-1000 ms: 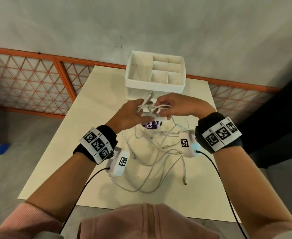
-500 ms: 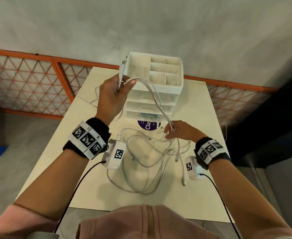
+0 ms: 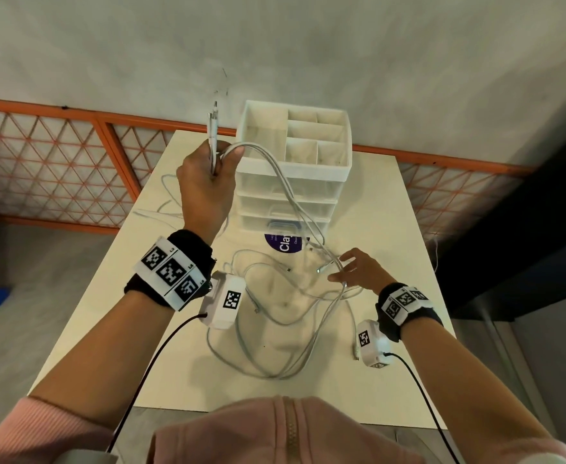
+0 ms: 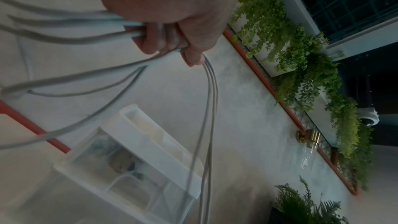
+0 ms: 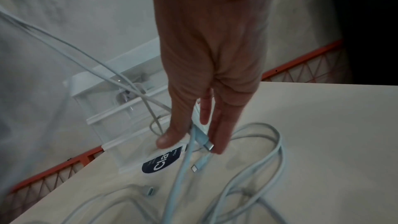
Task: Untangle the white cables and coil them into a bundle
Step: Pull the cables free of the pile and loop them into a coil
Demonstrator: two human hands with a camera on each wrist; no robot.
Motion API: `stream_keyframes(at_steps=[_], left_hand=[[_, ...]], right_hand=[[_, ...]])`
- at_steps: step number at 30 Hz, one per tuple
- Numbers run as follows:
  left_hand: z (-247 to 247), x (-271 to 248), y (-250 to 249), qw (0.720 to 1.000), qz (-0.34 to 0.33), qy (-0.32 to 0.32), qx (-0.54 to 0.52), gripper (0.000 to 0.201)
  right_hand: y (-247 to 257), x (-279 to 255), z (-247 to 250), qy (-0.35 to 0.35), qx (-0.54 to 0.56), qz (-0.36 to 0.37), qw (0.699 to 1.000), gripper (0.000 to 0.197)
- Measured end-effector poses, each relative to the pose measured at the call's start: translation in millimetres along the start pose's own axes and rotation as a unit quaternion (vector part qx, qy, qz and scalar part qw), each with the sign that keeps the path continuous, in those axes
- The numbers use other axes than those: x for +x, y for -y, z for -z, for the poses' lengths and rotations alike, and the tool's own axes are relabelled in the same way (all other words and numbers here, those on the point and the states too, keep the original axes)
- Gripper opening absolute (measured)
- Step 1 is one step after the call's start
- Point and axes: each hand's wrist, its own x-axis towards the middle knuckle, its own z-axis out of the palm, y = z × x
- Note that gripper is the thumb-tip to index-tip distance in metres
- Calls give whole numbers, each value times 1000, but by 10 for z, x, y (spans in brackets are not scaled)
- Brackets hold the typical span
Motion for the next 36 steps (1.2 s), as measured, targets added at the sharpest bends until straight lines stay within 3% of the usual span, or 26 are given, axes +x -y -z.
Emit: stream_keyframes(at_steps=[3, 9, 12, 14, 16, 18, 21, 24, 26, 29, 33, 36], left_hand=[[-10, -12, 21, 1000, -5, -5, 1, 15], [16, 28, 60, 999, -7, -33, 18, 22], [41, 91, 51, 999, 0, -39, 36, 26], [37, 96, 41, 998, -9, -37, 40, 27], [20, 73, 20, 999, -23, -22, 36, 26], [-8, 46, 4, 999, -32, 5, 20, 24], [-57, -11, -46, 998, -35, 46, -4, 16], [-99, -77, -115, 996, -44, 81, -3, 10], [-114, -108, -150, 995, -51, 88, -7, 9], [-85, -110, -131, 997, -45, 68, -13, 11], [49, -46, -12, 1000, -22, 18, -5, 26], [117, -77, 108, 1000, -13, 1, 22, 16]], right_hand=[[-48, 24, -14, 4, -9, -29, 1000, 43], [-112, -49, 4, 70, 61, -9, 996, 36], [-226, 0, 2, 69, 47, -70, 994, 44], [-203, -6, 19, 66, -44, -111, 991, 65], [-31, -69, 60, 58, -174, -104, 978, 101], [244, -159, 79, 70, -236, -38, 968, 130], [740, -250, 45, 76, -134, 125, 980, 141], [1186, -311, -43, 11, -20, 276, 961, 129], [1356, -312, -97, -8, -13, 311, 950, 99], [1323, -198, -173, 12, -47, 273, 961, 32], [866, -81, -256, 64, -38, 196, 978, 22], [615, -79, -276, 73, -94, 158, 980, 24]])
